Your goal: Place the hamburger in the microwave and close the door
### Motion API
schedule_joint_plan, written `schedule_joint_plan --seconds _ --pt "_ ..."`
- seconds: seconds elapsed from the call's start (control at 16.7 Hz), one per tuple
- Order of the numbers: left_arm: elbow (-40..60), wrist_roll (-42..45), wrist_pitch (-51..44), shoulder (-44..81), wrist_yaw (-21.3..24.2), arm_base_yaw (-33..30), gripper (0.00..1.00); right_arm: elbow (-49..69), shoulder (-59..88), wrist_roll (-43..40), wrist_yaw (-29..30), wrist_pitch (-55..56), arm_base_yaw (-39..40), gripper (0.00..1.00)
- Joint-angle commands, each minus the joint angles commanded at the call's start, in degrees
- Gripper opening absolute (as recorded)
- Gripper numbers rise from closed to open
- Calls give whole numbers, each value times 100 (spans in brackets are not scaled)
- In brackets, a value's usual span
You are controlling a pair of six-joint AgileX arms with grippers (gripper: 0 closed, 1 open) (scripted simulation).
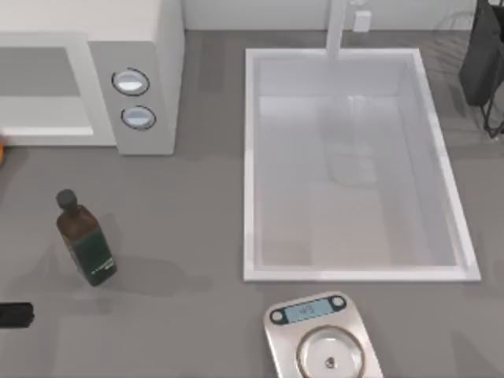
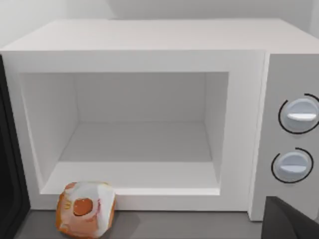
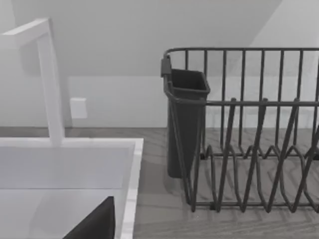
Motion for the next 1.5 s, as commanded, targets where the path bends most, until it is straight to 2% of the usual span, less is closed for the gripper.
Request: schedule_joint_plan --seconds 0.24,0.48,0.78,1.2,1.5 --pt "85 119 2 265 95 119 0 0 0 0 0 0 0 100" --pt "590 786 -94 1288 758 906 0 0 0 0 0 0 0 100" --pt "1760 2102 -402 3756 2123 2833 0 0 0 0 0 0 0 100" --pt "4004 3935 -1111 7740 4109 5543 0 0 0 0 0 0 0 100" --pt "5559 4806 -1667 9762 5164 6999 0 0 0 0 0 0 0 100"
